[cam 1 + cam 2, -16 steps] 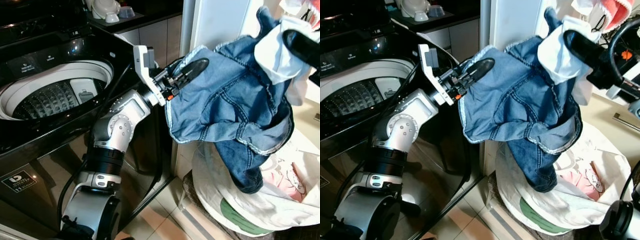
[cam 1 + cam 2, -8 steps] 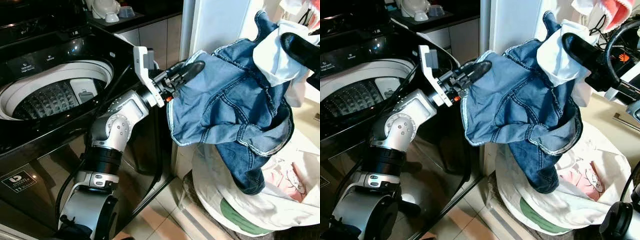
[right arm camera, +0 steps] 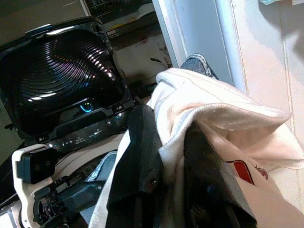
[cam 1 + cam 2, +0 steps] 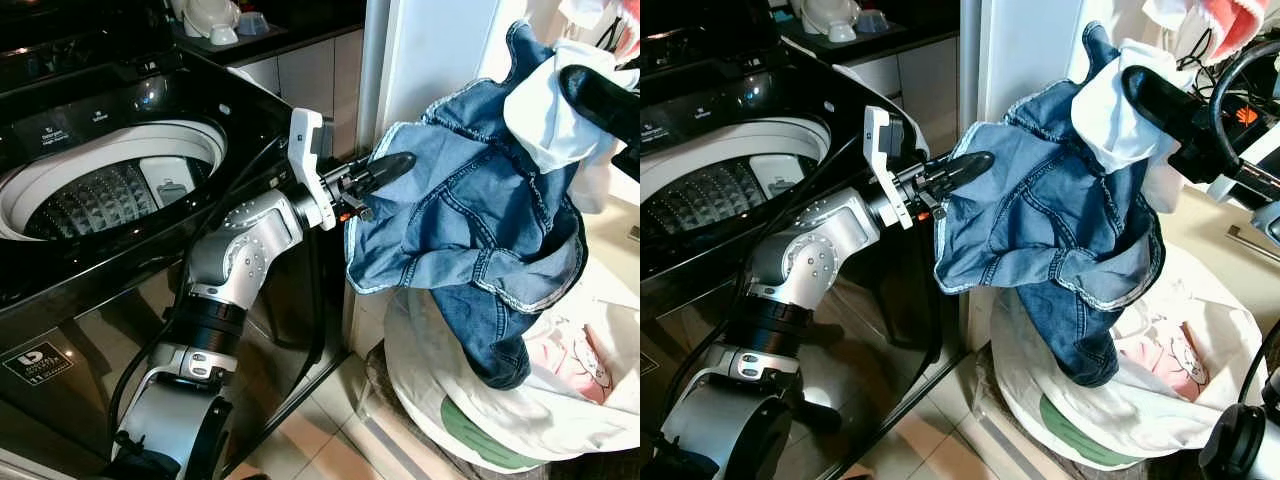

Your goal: Clothes washing

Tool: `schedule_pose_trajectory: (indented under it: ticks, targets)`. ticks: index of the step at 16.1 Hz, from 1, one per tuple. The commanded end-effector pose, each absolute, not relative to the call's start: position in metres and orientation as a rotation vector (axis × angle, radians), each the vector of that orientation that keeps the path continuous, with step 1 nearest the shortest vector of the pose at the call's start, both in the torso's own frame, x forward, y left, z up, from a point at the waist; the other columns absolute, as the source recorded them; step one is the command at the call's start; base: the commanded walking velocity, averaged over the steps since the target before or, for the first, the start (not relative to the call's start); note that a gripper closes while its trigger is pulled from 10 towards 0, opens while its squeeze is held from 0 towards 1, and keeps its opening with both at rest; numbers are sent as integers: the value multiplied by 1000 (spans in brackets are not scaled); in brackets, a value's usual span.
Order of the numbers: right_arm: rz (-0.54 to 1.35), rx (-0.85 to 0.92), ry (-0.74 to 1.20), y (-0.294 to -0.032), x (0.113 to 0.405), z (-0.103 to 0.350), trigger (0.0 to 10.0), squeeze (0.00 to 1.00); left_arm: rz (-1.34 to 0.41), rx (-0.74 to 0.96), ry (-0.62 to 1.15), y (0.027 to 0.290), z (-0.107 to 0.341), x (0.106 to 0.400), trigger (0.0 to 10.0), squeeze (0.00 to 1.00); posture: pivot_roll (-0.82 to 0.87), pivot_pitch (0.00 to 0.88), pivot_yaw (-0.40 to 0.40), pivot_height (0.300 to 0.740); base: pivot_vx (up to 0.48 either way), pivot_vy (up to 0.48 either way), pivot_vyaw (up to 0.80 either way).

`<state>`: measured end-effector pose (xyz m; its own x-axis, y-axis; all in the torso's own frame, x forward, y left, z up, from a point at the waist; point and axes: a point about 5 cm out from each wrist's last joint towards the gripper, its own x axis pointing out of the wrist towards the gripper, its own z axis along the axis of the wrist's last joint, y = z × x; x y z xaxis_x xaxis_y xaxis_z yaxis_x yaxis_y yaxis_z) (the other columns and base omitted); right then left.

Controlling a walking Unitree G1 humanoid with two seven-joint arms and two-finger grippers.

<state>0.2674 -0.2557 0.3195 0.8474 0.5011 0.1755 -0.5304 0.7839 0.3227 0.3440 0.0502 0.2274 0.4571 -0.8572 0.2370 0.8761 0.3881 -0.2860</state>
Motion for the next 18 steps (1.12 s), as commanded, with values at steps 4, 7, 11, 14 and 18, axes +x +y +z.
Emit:
schedule_pose_trajectory:
  ticks: [4, 7, 11, 14, 18]
  targets:
    - [566, 351, -130, -255, 263, 327, 0, 0, -1085, -380, -69, 55, 230, 346, 0, 0, -108, 0, 49, 740, 0, 0, 0]
    - [533, 341, -121, -257, 264, 324, 0, 0, -1065, -393, -88, 57, 233, 348, 0, 0, -109, 0, 51, 740, 0, 0, 0]
    - [297, 359, -69, -287, 268, 305, 10000, 1000, -1012, -456, -177, 64, 253, 353, 0, 0, -112, 0, 55, 740, 0, 0, 0]
    - [51, 340, 54, -319, 259, 274, 10000, 1000, -991, -448, -277, 74, 280, 356, 0, 0, -113, 0, 62, 740, 0, 0, 0]
    - [-164, 61, 364, -337, 249, 215, 10000, 0, -862, -346, -443, 94, 336, 372, 0, 0, -104, 0, 68, 740, 0, 0, 0]
